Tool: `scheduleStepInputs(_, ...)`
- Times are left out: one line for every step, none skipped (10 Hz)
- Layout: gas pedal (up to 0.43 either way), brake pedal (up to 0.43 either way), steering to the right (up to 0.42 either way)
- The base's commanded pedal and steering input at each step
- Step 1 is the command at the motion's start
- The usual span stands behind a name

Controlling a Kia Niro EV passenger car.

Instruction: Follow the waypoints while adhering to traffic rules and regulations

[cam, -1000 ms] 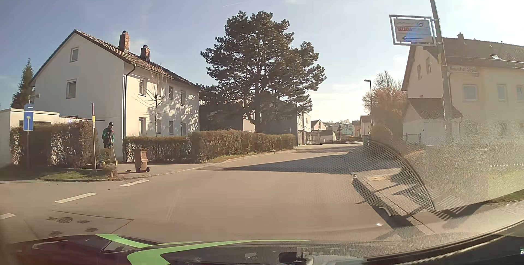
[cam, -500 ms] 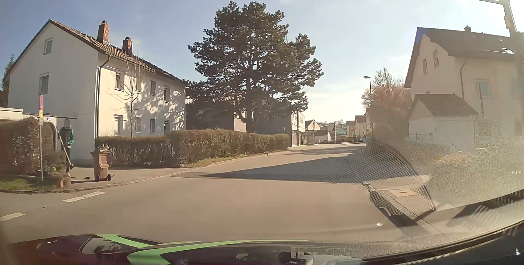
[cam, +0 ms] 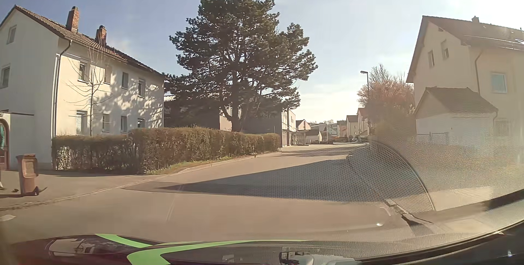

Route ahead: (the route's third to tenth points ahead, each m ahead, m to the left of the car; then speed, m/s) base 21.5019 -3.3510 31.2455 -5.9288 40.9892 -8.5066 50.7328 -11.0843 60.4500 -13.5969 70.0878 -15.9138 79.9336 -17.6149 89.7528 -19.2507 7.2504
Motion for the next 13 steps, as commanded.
scheduleStepInputs(0.469,0.000,0.050)
scheduleStepInputs(0.469,0.000,0.049)
scheduleStepInputs(0.461,0.000,0.049)
scheduleStepInputs(0.398,0.000,0.048)
scheduleStepInputs(0.398,0.000,0.048)
scheduleStepInputs(0.398,0.000,0.049)
scheduleStepInputs(0.398,0.000,0.049)
scheduleStepInputs(0.398,0.000,0.050)
scheduleStepInputs(0.398,0.000,0.052)
scheduleStepInputs(0.390,0.000,0.054)
scheduleStepInputs(0.390,0.000,0.054)
scheduleStepInputs(0.390,0.000,0.051)
scheduleStepInputs(0.370,0.000,0.050)
